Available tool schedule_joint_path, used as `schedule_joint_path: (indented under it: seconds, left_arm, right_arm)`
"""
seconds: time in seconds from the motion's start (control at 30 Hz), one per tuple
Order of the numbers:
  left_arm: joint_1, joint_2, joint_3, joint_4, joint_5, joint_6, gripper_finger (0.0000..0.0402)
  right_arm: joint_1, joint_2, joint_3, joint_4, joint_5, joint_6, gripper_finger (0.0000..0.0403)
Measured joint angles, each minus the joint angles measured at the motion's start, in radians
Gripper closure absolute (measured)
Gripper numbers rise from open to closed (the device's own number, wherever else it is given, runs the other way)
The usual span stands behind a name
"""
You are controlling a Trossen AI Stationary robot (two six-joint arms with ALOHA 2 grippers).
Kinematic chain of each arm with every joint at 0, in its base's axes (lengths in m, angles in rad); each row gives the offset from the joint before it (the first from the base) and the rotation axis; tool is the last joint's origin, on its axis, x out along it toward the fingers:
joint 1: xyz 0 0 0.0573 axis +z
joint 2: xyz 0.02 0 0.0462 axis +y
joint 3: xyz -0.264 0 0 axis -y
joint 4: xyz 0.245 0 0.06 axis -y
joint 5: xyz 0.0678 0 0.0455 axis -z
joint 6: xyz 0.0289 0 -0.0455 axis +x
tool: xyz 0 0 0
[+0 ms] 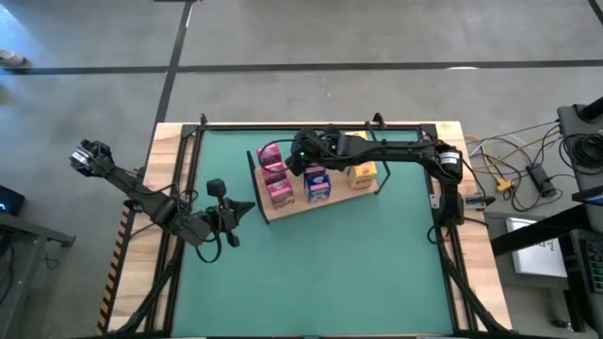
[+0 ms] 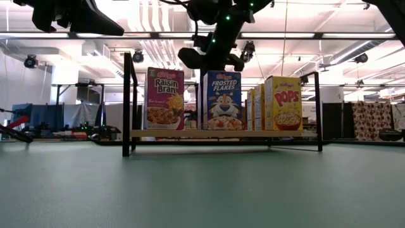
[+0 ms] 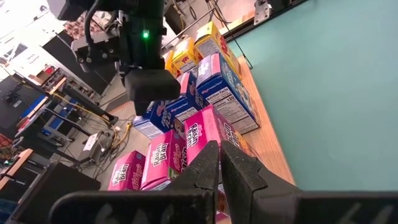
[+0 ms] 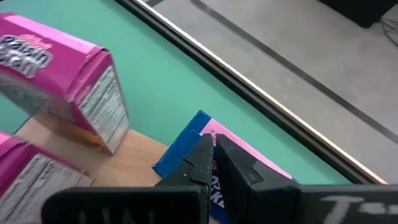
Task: Stack cereal on shelf
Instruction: Adjust the blue cereal box on the shelf
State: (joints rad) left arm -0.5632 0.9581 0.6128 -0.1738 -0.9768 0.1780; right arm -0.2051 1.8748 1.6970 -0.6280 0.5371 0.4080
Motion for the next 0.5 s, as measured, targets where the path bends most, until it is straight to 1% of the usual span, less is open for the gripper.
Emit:
schedule_joint_path:
  seconds: [0.5]
  left_arm:
    - [0.000,0.000,0.000,0.001,0.000,0.000,0.0401]
  right_arm:
    - [0.002,-0.009,0.003,-0.013,-0.017,-0.063,0.0390]
